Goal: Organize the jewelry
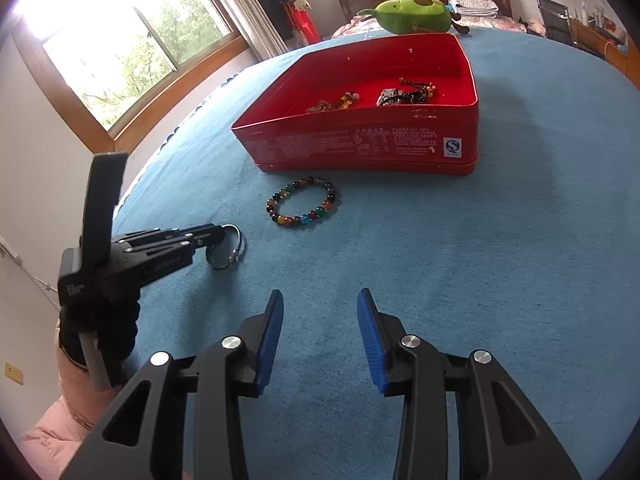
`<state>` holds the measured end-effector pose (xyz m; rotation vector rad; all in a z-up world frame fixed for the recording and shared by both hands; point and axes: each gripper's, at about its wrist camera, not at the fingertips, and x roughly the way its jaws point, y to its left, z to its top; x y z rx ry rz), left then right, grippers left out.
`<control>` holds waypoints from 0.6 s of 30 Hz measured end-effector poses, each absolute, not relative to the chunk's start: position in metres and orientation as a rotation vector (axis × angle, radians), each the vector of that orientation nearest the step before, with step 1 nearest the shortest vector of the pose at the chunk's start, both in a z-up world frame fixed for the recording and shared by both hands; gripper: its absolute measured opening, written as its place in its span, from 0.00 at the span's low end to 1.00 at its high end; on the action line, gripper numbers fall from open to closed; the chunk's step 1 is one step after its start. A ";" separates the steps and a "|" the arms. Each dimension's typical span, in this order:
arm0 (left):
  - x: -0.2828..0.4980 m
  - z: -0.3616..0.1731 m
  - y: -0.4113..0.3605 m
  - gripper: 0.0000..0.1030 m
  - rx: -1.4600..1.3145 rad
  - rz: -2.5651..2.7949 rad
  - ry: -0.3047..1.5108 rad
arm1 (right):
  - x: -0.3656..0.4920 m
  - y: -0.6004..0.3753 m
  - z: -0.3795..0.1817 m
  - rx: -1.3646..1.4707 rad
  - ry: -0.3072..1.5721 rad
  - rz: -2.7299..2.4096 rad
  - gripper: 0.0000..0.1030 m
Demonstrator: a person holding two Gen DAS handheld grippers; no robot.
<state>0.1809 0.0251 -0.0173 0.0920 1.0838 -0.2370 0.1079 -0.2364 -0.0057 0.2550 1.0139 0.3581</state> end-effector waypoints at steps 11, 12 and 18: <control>0.168 -0.017 0.015 0.57 0.129 -0.268 1.092 | 0.119 -0.232 -0.015 0.264 1.037 0.363 0.37; 0.168 -0.018 0.015 0.57 0.124 -0.269 1.091 | 0.119 -0.232 -0.016 0.264 1.039 0.363 0.37; 0.174 -0.017 0.011 0.61 0.082 -0.282 1.109 | 0.124 -0.233 -0.022 0.271 1.055 0.351 0.37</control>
